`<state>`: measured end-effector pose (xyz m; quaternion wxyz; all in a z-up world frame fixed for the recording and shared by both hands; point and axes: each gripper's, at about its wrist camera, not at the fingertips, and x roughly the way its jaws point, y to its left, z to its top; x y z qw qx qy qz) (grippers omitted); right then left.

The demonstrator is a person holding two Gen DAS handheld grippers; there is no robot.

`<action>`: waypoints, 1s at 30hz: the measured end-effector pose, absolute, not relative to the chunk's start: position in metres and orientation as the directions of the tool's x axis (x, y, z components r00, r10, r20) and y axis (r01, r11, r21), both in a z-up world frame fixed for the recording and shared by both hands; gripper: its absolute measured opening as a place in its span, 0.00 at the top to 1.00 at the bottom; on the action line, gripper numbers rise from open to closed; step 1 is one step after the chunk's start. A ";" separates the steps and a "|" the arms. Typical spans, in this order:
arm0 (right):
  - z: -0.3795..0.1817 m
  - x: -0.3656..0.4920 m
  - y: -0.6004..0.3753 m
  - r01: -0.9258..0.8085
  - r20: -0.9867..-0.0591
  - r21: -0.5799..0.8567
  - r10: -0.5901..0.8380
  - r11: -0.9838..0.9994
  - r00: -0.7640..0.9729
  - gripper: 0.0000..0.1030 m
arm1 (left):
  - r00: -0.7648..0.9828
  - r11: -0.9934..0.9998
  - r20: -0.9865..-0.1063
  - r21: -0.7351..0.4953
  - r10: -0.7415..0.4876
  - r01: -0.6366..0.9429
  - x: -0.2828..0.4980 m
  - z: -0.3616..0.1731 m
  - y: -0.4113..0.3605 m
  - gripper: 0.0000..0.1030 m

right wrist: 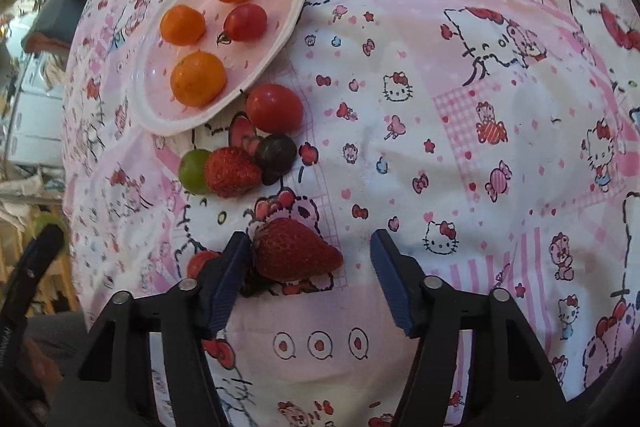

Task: Organize fruits
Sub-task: 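Grasp a green fruit with the left tool while the right tool grasps a strawberry, then carry the green fruit and strawberry over the white plate with both tools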

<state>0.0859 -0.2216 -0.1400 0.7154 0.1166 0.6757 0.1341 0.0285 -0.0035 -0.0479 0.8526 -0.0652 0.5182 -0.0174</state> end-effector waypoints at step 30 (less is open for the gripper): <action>-0.050 0.103 -0.270 -0.005 -0.626 0.747 0.705 0.665 0.333 0.56 | 0.593 0.989 -0.805 -0.113 -0.037 -0.092 0.042 -0.002 0.026 0.75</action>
